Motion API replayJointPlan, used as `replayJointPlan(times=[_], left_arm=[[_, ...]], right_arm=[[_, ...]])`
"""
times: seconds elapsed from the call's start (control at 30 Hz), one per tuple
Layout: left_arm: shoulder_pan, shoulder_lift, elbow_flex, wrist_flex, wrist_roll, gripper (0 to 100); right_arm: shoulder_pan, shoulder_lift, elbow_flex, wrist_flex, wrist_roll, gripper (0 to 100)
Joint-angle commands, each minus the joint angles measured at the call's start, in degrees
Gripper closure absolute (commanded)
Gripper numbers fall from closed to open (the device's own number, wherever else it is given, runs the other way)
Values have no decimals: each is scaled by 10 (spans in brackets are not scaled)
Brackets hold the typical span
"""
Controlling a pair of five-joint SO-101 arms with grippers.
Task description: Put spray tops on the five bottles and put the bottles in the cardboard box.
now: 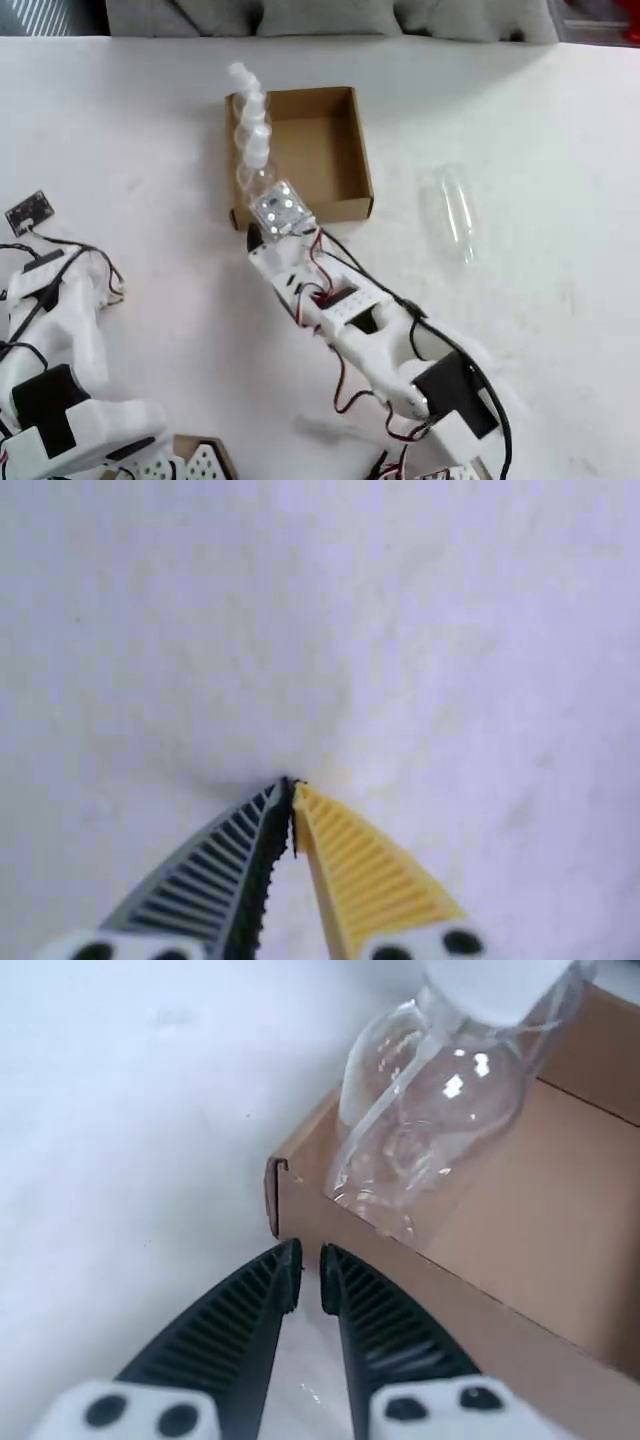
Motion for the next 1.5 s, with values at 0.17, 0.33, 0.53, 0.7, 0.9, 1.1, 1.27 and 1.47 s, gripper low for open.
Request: replayJointPlan(times=[0.17,0.33,0.53,0.7,0.9,1.1,1.27,1.47], left_arm=[[-6,7,-21,-5,-17,978],[-6,7,-21,-5,-18,978],[-6,7,-21,-5,-18,978],[-6,7,-21,-5,-18,978],[-6,7,-21,-5,-18,978],[-6,7,-21,-4,-18,978],[-6,7,-21,-4,-18,978],[-6,7,-21,-4,-18,978]], right_arm=[[-7,22,-36,31,-2,979],[-18,-44,-22,153,41,979],[-40,-159,50,251,103,979],[-41,-293,86,310,114,979],[-42,-378,84,292,14,979],[-14,-298,88,176,-39,979],[6,-151,73,56,-34,979],[14,-8,3,34,6,979]])
